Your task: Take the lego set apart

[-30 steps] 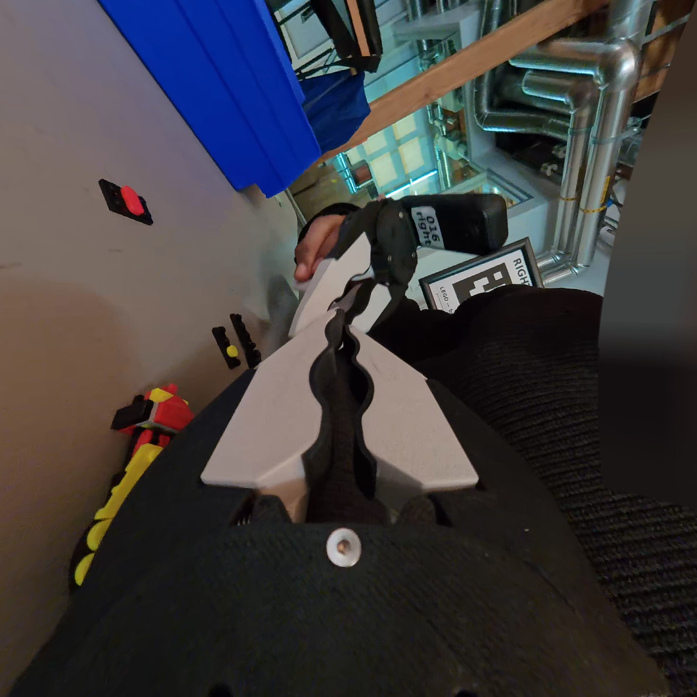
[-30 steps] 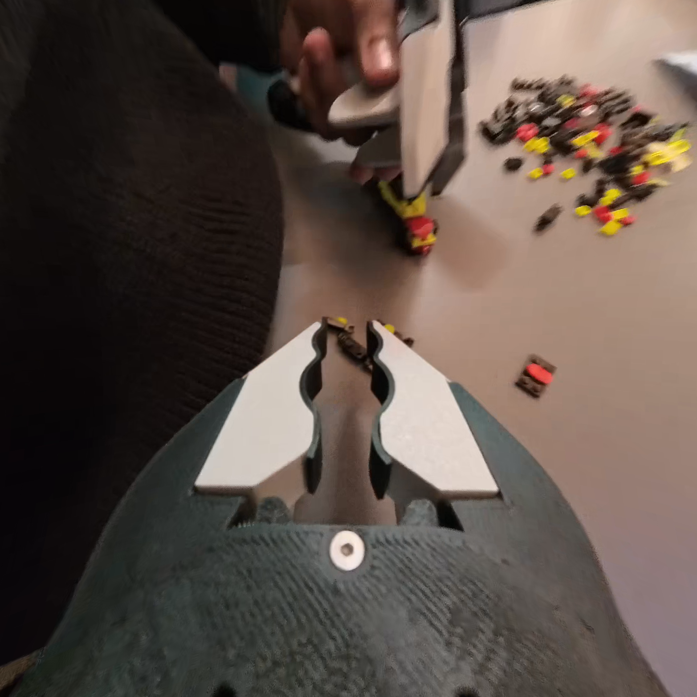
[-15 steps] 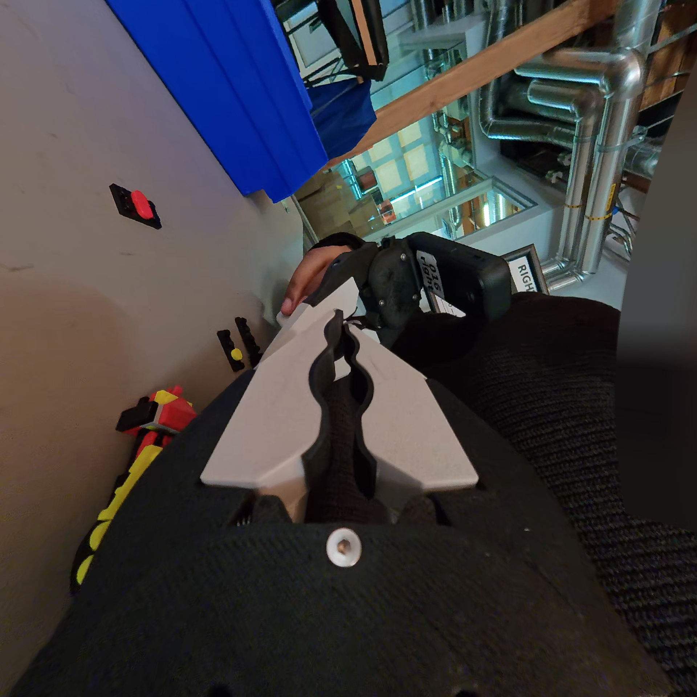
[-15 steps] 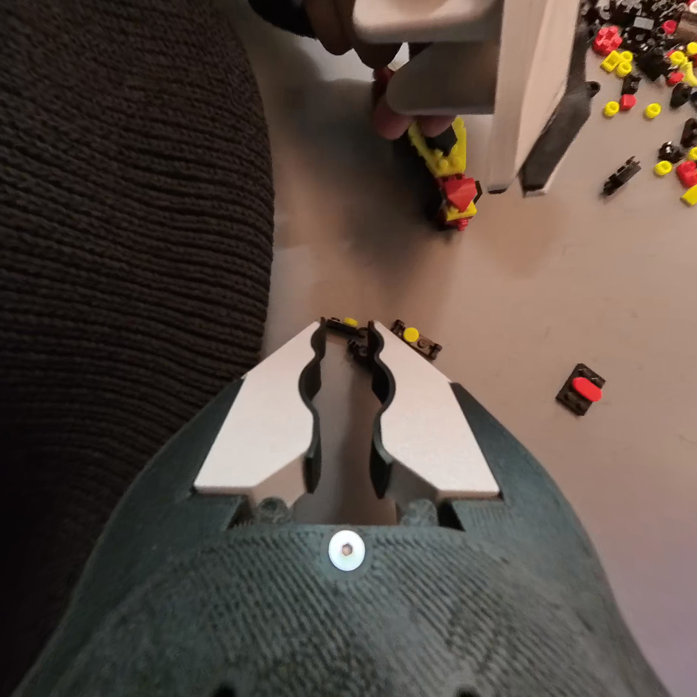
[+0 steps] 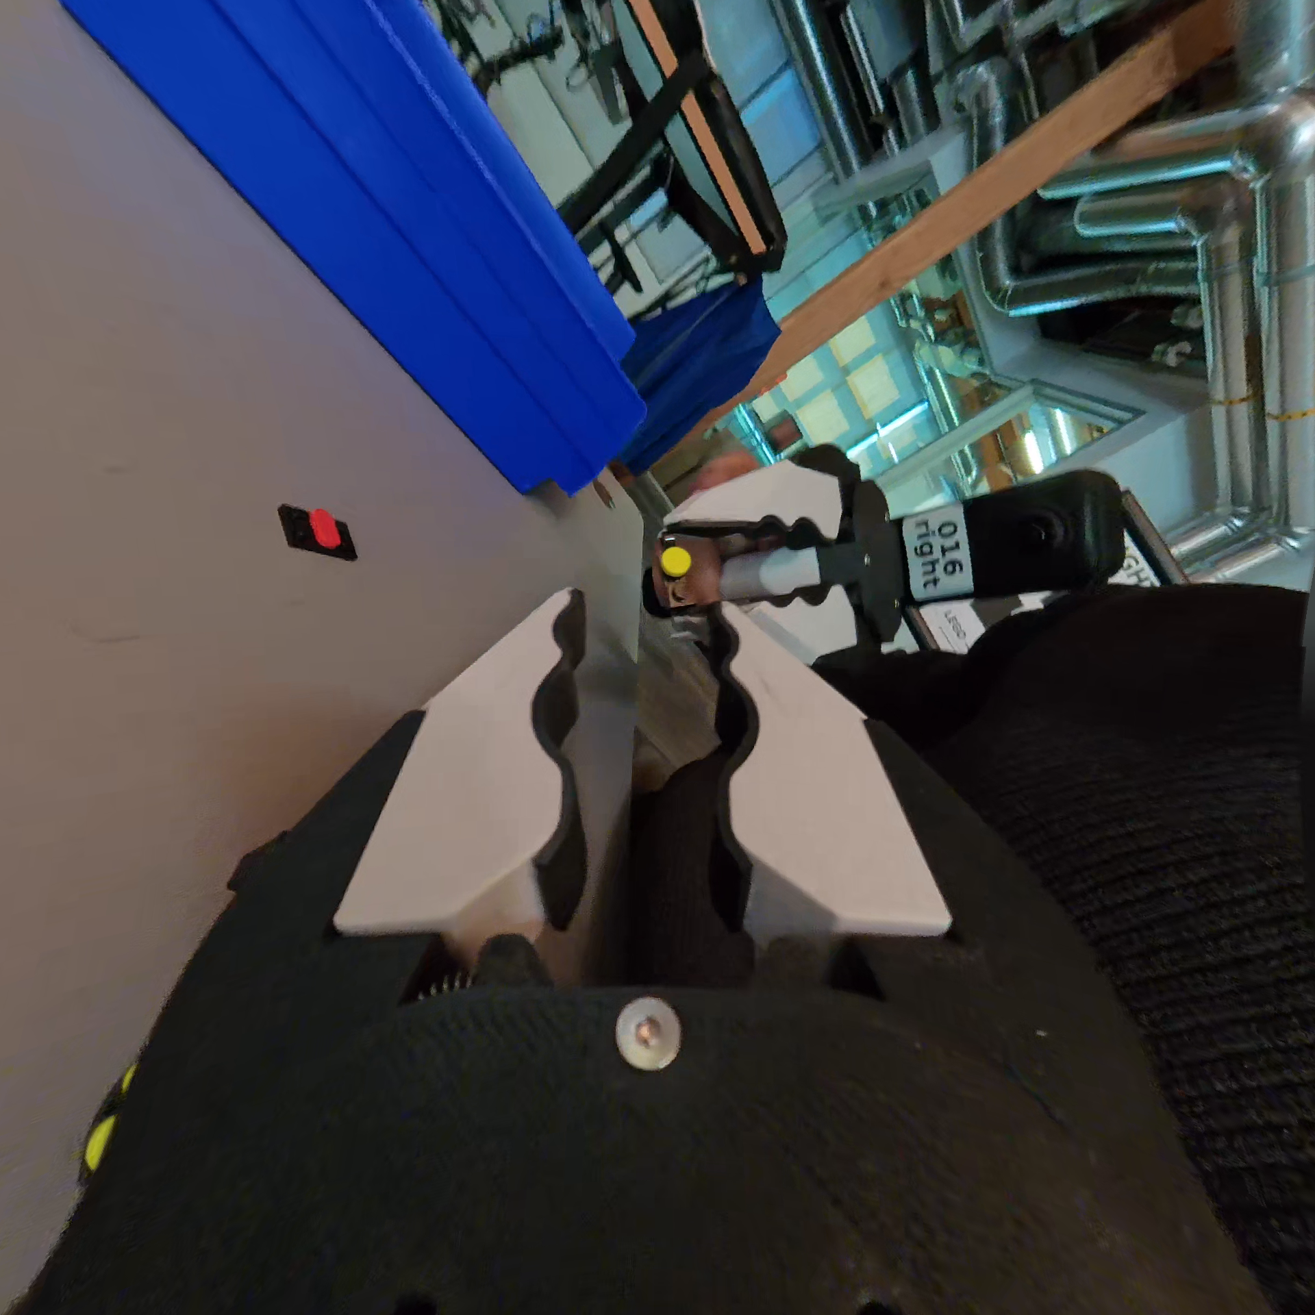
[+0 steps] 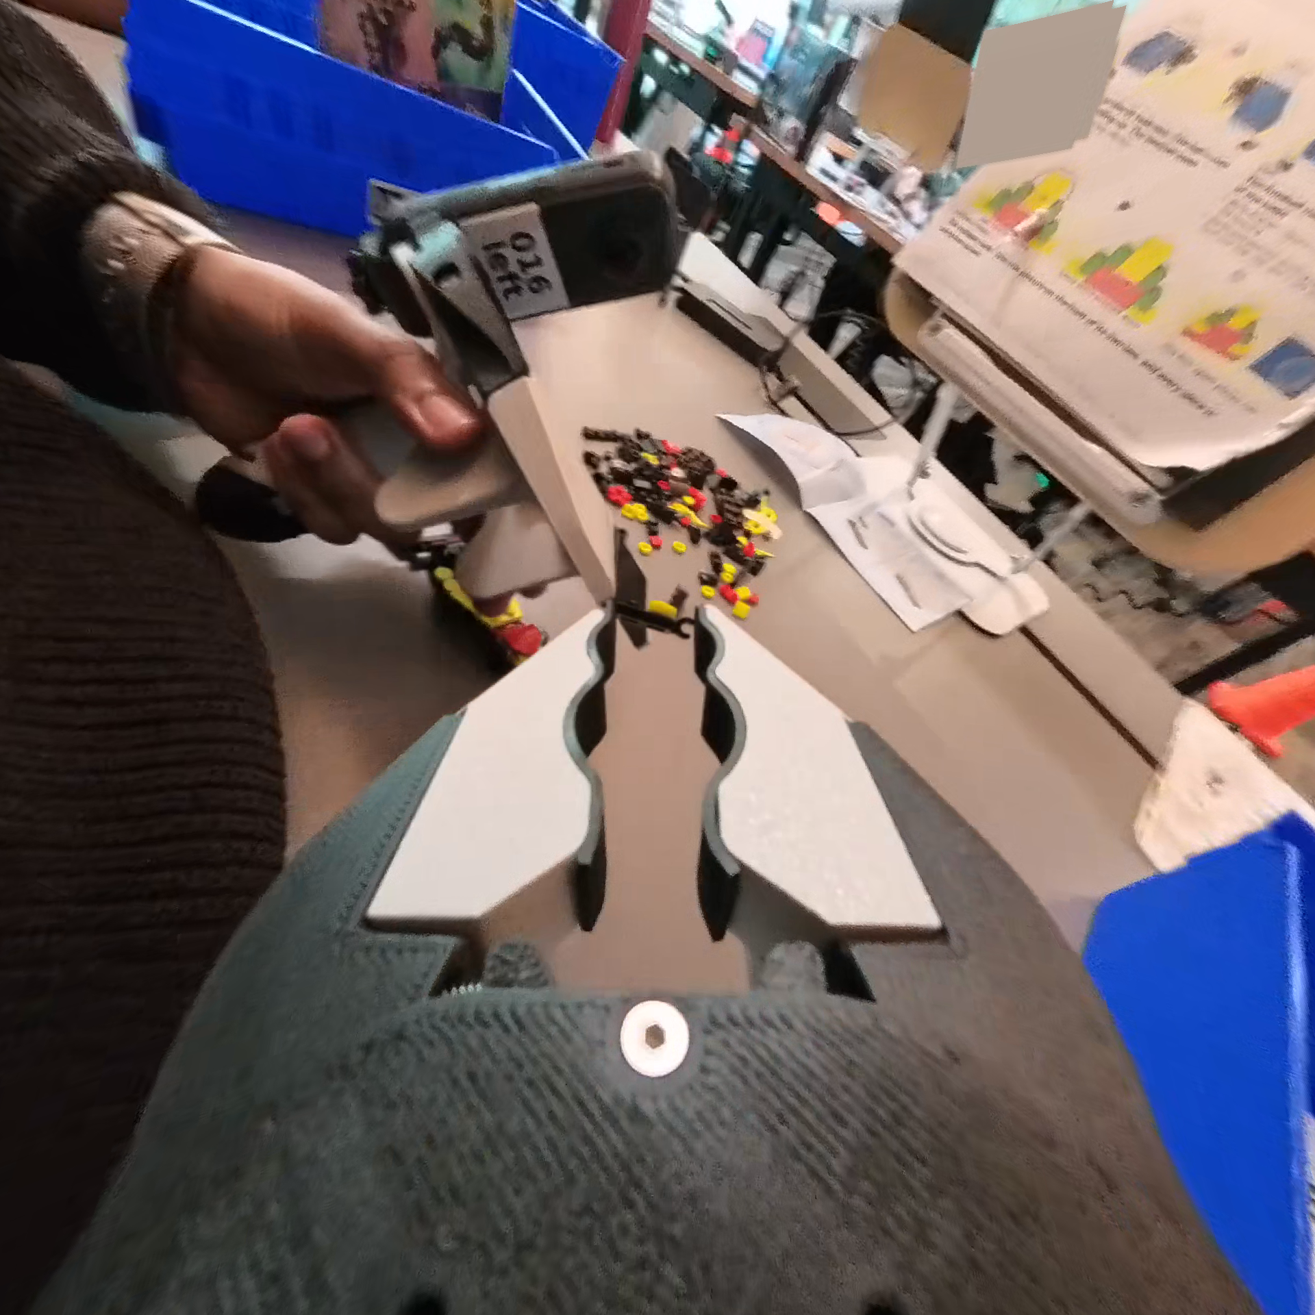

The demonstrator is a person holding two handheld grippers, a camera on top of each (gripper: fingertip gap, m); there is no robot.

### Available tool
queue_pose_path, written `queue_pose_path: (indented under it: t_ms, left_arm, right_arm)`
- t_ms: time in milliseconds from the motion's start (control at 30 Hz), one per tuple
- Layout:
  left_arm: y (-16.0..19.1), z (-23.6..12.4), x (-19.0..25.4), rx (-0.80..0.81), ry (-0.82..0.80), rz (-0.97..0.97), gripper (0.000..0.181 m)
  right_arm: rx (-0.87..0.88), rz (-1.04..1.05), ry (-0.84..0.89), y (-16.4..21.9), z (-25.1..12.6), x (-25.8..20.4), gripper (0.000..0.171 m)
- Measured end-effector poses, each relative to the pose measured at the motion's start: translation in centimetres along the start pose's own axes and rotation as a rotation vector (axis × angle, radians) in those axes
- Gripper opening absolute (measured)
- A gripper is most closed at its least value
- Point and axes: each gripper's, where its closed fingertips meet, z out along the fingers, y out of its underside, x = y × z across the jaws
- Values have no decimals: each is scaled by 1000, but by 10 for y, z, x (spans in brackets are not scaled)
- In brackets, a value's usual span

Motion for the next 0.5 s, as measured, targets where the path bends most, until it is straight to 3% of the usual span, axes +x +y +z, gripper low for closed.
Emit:
queue_pose_path:
  t_ms: [33, 500]
  left_arm:
    - [-3, -1, 0, 28, -5, 5, 28]
    - [-11, -6, 11, 79, 108, -78, 12]
  right_arm:
    - [-6, -10, 22, 0, 1, 1, 21]
    - [54, -49, 35, -10, 2, -3, 21]
